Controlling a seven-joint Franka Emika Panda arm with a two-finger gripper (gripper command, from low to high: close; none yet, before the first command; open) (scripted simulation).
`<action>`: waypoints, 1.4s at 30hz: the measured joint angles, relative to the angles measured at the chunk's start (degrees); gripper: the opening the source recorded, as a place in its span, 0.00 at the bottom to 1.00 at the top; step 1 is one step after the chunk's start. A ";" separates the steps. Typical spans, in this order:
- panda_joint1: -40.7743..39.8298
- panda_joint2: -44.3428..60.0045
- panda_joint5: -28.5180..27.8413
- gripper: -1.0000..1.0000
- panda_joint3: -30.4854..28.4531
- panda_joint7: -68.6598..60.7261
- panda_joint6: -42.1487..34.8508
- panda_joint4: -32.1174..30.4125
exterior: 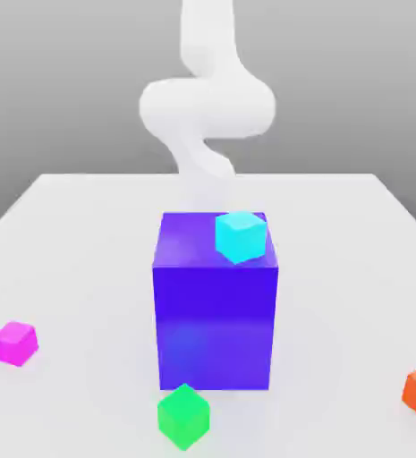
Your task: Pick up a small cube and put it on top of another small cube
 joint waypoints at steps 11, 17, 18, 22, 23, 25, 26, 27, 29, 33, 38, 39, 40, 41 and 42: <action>5.13 11.34 -1.16 0.50 -13.42 -24.06 5.66 -3.64; 7.58 17.25 -0.61 0.50 -21.05 -37.84 8.77 -5.62; 7.99 18.24 -0.43 0.50 -22.34 -40.20 9.30 -5.95; 9.57 22.27 0.62 0.50 -27.51 -49.88 11.39 -7.28; 9.97 23.30 0.95 0.50 -28.81 -52.33 11.89 -7.61; 10.73 25.41 1.81 0.50 -31.37 -57.42 12.96 -8.28; 11.13 26.48 2.30 0.50 -32.67 -60.01 13.48 -8.61; 11.53 27.57 2.84 0.50 -33.96 -62.62 14.00 -8.95; 12.22 29.84 4.15 0.50 -36.41 -68.03 15.02 -9.61; 13.28 34.73 7.76 0.50 -40.84 -79.53 16.97 -10.89; 12.11 41.65 14.38 0.50 -43.89 -95.43 19.04 -12.36; 11.55 43.09 15.84 0.50 -44.05 -98.70 19.41 -12.63; 10.82 44.52 17.26 0.50 -44.03 -101.94 19.76 -12.90; 10.02 45.93 18.63 0.50 -43.87 -105.15 20.11 -13.16; 9.10 47.30 19.90 0.50 -43.57 -108.27 20.50 -13.44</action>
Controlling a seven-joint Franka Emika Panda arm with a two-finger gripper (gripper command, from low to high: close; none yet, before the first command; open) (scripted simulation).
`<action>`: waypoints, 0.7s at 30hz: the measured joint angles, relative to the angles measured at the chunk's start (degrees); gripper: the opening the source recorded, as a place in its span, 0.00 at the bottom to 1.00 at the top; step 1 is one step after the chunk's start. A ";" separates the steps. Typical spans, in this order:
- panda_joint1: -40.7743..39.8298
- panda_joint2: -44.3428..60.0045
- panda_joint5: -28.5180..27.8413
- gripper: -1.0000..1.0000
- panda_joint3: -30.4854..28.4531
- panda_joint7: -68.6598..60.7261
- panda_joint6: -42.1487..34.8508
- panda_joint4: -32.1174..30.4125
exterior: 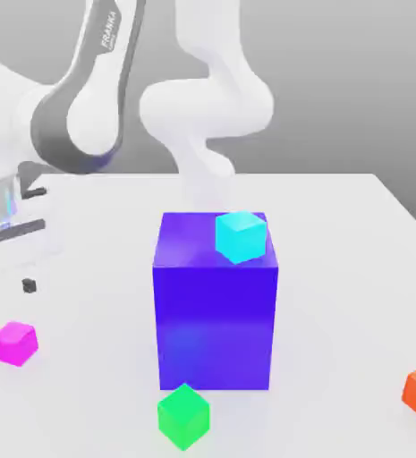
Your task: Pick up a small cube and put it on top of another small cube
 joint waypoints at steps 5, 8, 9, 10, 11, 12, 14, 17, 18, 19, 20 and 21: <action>-5.84 6.23 4.35 0.50 2.57 -14.27 1.99 -1.42; -9.83 9.65 6.11 0.50 4.60 -21.64 3.56 -2.12; -11.37 11.07 7.76 0.50 6.16 -23.70 4.32 -1.88; -13.15 12.55 9.66 0.50 8.17 -25.54 5.17 -1.48; -14.86 14.09 11.85 0.50 10.24 -27.40 6.03 -1.00; -16.60 15.63 14.09 0.50 12.39 -29.19 6.91 -0.47; -20.13 18.71 18.54 0.50 16.78 -32.64 8.71 0.63; -23.17 21.18 22.06 0.00 20.53 -35.33 10.25 1.53; -23.17 21.18 22.07 0.00 20.53 -35.34 10.25 1.53; -23.16 21.18 22.08 0.00 20.53 -35.35 10.23 1.53; -23.16 21.18 22.10 0.00 20.52 -35.37 10.20 1.53; -23.16 21.18 22.12 0.00 20.52 -35.40 10.17 1.53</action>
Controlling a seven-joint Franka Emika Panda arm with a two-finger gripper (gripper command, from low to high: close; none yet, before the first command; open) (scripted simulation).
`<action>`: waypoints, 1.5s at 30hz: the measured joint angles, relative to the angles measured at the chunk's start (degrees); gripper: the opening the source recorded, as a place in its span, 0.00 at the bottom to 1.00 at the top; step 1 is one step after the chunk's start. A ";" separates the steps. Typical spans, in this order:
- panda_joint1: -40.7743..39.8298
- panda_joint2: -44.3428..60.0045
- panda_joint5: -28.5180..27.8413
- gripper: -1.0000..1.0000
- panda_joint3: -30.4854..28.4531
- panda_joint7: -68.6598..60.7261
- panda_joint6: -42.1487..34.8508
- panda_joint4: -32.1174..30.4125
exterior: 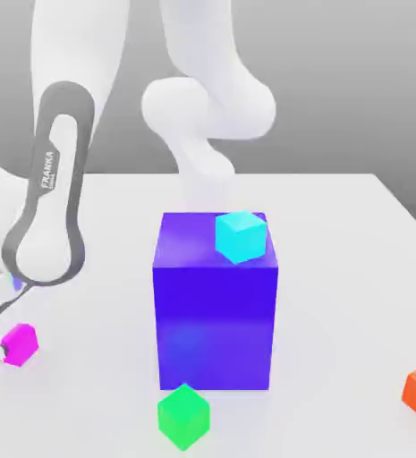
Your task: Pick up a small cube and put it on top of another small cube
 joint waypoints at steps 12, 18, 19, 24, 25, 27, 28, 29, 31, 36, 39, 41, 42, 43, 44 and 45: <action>11.66 -7.47 -18.13 0.00 -12.87 11.82 -9.45 -3.58; 18.25 -5.79 -19.84 0.00 -5.75 14.33 -16.46 4.22; 19.82 -6.12 -20.02 0.00 -4.39 15.15 -17.56 6.06; 27.31 -7.95 -20.60 0.00 2.31 19.00 -22.72 14.88; 28.66 -8.32 -20.69 0.00 3.51 19.68 -23.63 16.41; 31.24 -9.09 -20.84 0.00 5.83 20.99 -25.39 19.30; 32.46 -9.11 -21.04 0.00 6.97 21.48 -26.45 20.76; 33.60 -8.23 -21.58 0.00 8.16 21.58 -28.09 22.32; 34.72 -5.96 -22.88 0.00 9.49 21.00 -30.83 23.75; 35.89 -0.24 -25.98 0.00 11.61 18.05 -36.47 24.92; 36.38 2.46 -27.62 0.00 12.93 15.94 -39.21 25.28; 36.70 3.88 -28.66 0.00 13.81 14.46 -40.77 25.46; 36.86 4.46 -29.16 0.00 14.23 13.69 -41.43 25.51; 37.02 4.96 -29.64 0.00 14.65 12.93 -42.07 25.57; 37.18 5.38 -30.11 0.00 15.05 12.17 -42.63 25.62; 37.33 5.70 -30.58 0.00 15.44 11.40 -43.12 25.64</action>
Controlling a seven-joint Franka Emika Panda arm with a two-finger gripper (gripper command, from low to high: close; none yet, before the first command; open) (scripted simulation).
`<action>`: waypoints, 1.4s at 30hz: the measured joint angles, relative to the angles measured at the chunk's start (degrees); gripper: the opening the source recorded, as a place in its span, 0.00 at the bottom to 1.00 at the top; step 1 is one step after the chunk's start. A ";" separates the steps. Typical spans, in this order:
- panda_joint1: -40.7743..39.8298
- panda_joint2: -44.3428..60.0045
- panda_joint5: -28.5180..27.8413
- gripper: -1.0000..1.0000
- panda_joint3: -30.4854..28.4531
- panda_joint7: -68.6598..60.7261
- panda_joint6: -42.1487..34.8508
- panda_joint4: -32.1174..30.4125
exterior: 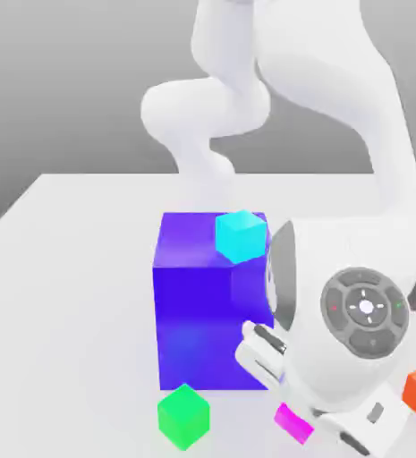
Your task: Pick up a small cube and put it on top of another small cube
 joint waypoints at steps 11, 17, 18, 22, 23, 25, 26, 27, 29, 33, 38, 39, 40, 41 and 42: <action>-0.38 -1.54 -4.25 0.00 2.41 -9.45 0.10 -2.92; -2.41 -6.07 -5.77 0.00 1.69 -13.78 4.55 -6.44; -2.90 -6.87 -5.87 0.00 1.44 -14.50 5.56 -7.32; -4.79 -10.48 -6.08 0.00 -0.18 -17.00 10.07 -10.94; -5.36 -11.35 -5.94 0.00 -0.49 -17.70 11.23 -12.11; -6.55 -13.11 -5.55 0.00 -1.02 -19.13 13.54 -14.63; -7.11 -14.04 -5.30 0.00 -1.33 -19.82 14.73 -15.92; -7.67 -15.01 -5.06 0.00 -1.65 -20.48 15.94 -17.22; -8.71 -17.08 -4.57 0.00 -2.43 -21.70 18.42 -19.80; -10.76 -21.78 -4.00 0.00 -4.30 -23.30 23.72 -24.89; -11.77 -23.70 -6.00 0.00 -5.70 -21.42 32.61 -27.95; -12.17 -21.67 -4.65 0.00 -5.07 -22.36 34.76 -27.87; -12.86 -19.43 -3.16 0.00 -4.08 -23.44 36.93 -27.74; -13.44 -17.72 -2.01 1.00 -3.24 -24.29 38.55 -27.63; -13.45 -17.72 -2.01 1.00 -3.24 -24.29 38.55 -27.63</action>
